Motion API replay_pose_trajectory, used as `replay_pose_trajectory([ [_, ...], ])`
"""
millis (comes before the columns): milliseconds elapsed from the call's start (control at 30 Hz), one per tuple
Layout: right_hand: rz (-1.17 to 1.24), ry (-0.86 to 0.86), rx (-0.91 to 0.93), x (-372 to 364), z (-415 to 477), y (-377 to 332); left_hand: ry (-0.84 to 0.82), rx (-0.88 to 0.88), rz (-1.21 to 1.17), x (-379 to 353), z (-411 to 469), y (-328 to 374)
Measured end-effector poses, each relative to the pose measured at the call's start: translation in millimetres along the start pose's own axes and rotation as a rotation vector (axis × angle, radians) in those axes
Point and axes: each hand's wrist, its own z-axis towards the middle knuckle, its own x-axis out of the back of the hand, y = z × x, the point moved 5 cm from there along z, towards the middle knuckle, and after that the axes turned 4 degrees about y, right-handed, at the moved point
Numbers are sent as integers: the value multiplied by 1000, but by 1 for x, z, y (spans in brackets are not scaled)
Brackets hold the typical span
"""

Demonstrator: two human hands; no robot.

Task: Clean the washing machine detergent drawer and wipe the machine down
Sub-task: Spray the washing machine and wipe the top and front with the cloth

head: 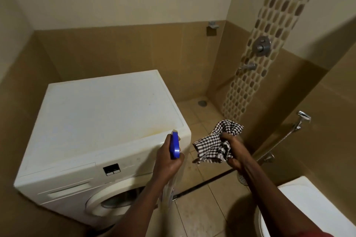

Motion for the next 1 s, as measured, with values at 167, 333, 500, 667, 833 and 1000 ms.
replay_pose_trajectory([
  [167,-203,-39,-69,-32,-1,18,59,38,-53,34,-1,-10],
  [333,-96,-60,-88,-57,4,21,151,69,-121,65,-7,-17],
  [500,0,-199,-119,-96,19,18,186,168,-161,85,-9,-36],
  [667,-97,-222,-103,-147,57,30,286,291,-184,113,-17,-54],
  [833,-247,-319,-116,-207,81,50,476,393,-180,150,-26,-65],
  [1000,-324,-402,-70,-263,90,67,700,441,-136,196,-44,-85],
])
